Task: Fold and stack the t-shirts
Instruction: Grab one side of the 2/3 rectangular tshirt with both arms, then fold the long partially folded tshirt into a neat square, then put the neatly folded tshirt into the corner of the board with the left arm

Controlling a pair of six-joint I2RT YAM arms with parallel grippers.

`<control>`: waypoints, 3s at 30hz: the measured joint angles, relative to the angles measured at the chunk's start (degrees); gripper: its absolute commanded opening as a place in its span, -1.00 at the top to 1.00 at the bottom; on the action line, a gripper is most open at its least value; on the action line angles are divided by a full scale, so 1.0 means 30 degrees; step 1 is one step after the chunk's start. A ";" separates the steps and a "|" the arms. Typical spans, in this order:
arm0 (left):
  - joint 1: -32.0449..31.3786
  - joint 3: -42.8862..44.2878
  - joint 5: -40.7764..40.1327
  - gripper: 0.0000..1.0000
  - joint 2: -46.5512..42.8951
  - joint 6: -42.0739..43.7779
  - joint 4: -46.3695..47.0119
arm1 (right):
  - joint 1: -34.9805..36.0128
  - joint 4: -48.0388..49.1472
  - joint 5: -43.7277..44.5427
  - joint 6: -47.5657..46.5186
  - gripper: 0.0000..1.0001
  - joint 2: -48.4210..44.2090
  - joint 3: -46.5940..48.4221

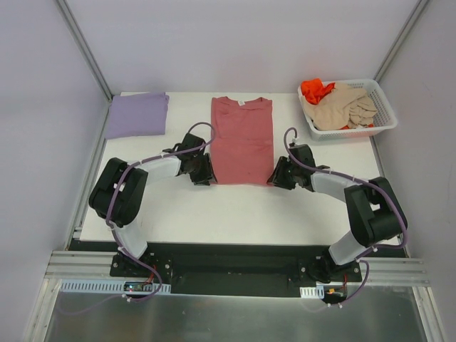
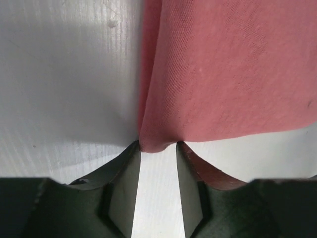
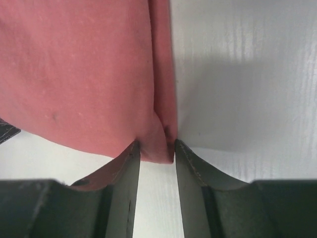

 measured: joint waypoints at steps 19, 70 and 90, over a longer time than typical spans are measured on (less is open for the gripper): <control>-0.1821 -0.4473 -0.1814 1.00 -0.6142 -0.0255 -0.0459 | 0.1588 -0.1275 -0.2375 0.0219 0.99 -0.4852 -0.2871; 0.2572 0.1734 -0.5967 0.19 -0.3672 -0.0415 -0.3279 | 0.1268 -0.5224 -0.0525 -0.2178 0.52 0.5931 1.2138; 0.3548 -0.1865 -0.3096 -0.77 -0.4495 0.0313 -0.2900 | 0.0685 -0.3730 -0.1479 -0.3526 -0.93 -0.4313 0.3220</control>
